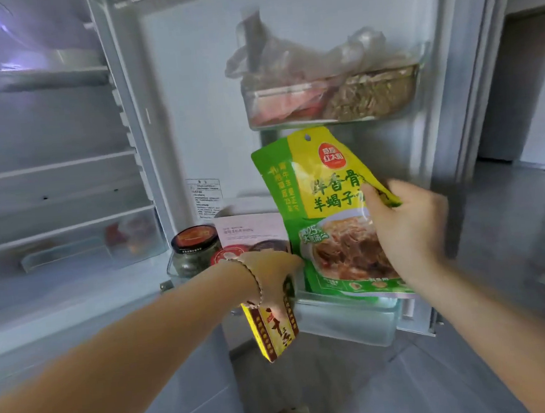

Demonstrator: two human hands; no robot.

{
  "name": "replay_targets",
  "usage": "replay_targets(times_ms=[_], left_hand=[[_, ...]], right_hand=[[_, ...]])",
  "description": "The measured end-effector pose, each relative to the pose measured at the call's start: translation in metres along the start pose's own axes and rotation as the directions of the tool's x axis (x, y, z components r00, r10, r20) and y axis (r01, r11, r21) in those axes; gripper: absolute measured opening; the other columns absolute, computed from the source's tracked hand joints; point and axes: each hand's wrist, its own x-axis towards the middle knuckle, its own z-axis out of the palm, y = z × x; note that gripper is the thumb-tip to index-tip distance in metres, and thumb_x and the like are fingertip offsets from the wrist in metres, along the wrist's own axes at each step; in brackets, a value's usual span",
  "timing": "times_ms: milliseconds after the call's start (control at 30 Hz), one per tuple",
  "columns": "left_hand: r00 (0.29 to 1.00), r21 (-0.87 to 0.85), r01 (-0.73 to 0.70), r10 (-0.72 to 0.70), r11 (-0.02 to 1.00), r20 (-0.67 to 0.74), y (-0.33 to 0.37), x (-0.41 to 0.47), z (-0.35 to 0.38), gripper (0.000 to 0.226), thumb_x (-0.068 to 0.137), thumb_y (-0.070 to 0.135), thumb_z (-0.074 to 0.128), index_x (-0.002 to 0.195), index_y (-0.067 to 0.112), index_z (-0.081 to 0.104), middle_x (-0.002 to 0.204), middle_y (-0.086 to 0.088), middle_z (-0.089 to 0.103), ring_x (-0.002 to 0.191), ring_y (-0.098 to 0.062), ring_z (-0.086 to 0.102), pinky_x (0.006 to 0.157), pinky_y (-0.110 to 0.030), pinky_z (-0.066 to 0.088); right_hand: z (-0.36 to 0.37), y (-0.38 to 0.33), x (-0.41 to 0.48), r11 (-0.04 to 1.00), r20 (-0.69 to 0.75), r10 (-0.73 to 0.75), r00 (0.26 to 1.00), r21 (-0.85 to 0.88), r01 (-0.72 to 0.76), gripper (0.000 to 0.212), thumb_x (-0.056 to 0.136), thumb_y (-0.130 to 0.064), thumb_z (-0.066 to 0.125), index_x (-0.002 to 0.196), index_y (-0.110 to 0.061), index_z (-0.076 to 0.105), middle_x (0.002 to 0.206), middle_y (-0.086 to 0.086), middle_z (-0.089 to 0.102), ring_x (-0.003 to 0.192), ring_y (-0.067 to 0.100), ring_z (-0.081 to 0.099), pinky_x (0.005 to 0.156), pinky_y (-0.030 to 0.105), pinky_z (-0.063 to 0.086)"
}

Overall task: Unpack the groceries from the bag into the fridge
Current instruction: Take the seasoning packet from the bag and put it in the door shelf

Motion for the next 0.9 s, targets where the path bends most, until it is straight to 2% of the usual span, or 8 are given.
replay_targets(times_ms=[133,267,367,600,667,733,800,900], left_hand=[[0.988,0.057,0.020,-0.011,0.998,-0.154,-0.006,-0.014,0.013,0.088,0.075,0.027,0.071,0.147,0.027,0.019,0.155,0.007,0.010,0.124,-0.021,0.048,0.088,-0.033,0.050],[0.976,-0.073,0.178,-0.186,0.981,-0.117,-0.014,-0.021,0.029,0.115,0.075,0.025,0.074,0.147,0.021,-0.015,0.156,0.004,-0.015,0.124,-0.026,0.048,0.093,-0.035,0.048],[0.970,-0.088,0.207,-0.217,0.974,-0.113,-0.017,-0.024,0.033,0.110,0.079,0.015,0.070,0.147,0.020,-0.017,0.156,0.007,-0.018,0.119,-0.026,0.053,0.089,-0.034,0.051],[0.960,-0.149,0.235,-0.254,0.960,-0.120,-0.010,-0.020,0.036,0.116,0.074,0.006,0.074,0.147,0.021,-0.015,0.156,0.008,-0.017,0.111,-0.024,0.057,0.077,-0.024,0.048],[0.960,-0.137,0.239,-0.255,0.961,-0.115,-0.009,-0.020,0.033,0.118,0.073,0.009,0.076,0.147,0.021,-0.015,0.156,0.008,-0.016,0.116,-0.025,0.054,0.080,-0.025,0.048],[0.960,-0.116,0.245,-0.258,0.963,-0.109,-0.009,-0.019,0.032,0.120,0.072,0.009,0.077,0.147,0.021,-0.015,0.156,0.008,-0.016,0.119,-0.025,0.052,0.083,-0.027,0.048],[0.959,-0.119,0.252,-0.265,0.960,-0.103,-0.009,-0.019,0.033,0.120,0.072,0.011,0.078,0.147,0.021,-0.015,0.156,0.008,-0.015,0.120,-0.024,0.051,0.085,-0.027,0.048],[0.960,-0.113,0.247,-0.259,0.962,-0.107,-0.008,-0.021,0.034,0.120,0.071,0.015,0.079,0.148,0.022,-0.013,0.156,0.008,-0.013,0.118,-0.023,0.053,0.084,-0.025,0.049]], right_hand=[[0.025,-0.001,-0.004,0.997,0.014,-0.024,1.000,0.067,0.023,0.043,0.084,-0.025,0.060,0.051,-0.001,0.045,0.044,0.020,0.038,0.048,0.018,0.029,0.049,0.040,0.023],[0.036,0.014,-0.014,0.992,0.155,0.069,0.986,0.093,-0.084,0.033,0.083,-0.022,0.069,0.059,-0.004,0.054,0.049,0.004,0.047,0.047,0.013,0.036,0.045,0.025,0.025],[0.029,0.031,-0.017,0.980,0.409,0.199,0.891,-0.060,-0.191,0.013,0.081,-0.018,0.071,0.085,-0.006,0.066,0.068,-0.002,0.060,0.057,0.012,0.049,0.045,0.010,0.028],[0.005,0.039,-0.014,0.944,0.558,0.178,0.810,-0.330,0.020,0.036,0.082,-0.008,0.069,0.116,-0.003,0.056,0.100,0.018,0.067,0.089,0.035,0.064,0.066,0.033,0.046],[0.001,0.038,-0.016,0.936,0.484,0.045,0.874,-0.325,0.132,0.065,0.074,0.001,0.074,0.129,-0.006,0.041,0.114,0.020,0.056,0.098,0.039,0.060,0.073,0.042,0.051],[-0.007,0.035,-0.022,0.900,0.193,-0.306,0.932,-0.262,0.349,0.076,0.068,0.007,0.074,0.132,-0.009,0.037,0.121,0.017,0.040,0.106,0.041,0.052,0.085,0.045,0.049],[-0.016,0.026,-0.028,0.745,-0.028,-0.650,0.759,-0.221,0.630,0.041,0.082,0.005,0.060,0.119,-0.010,0.051,0.113,0.012,0.042,0.103,0.032,0.046,0.094,0.038,0.039],[-0.010,0.031,-0.030,0.543,0.326,-0.766,0.554,-0.133,0.829,0.024,0.084,0.002,0.056,0.094,-0.014,0.071,0.100,0.005,0.063,0.097,0.025,0.053,0.084,0.035,0.044]])
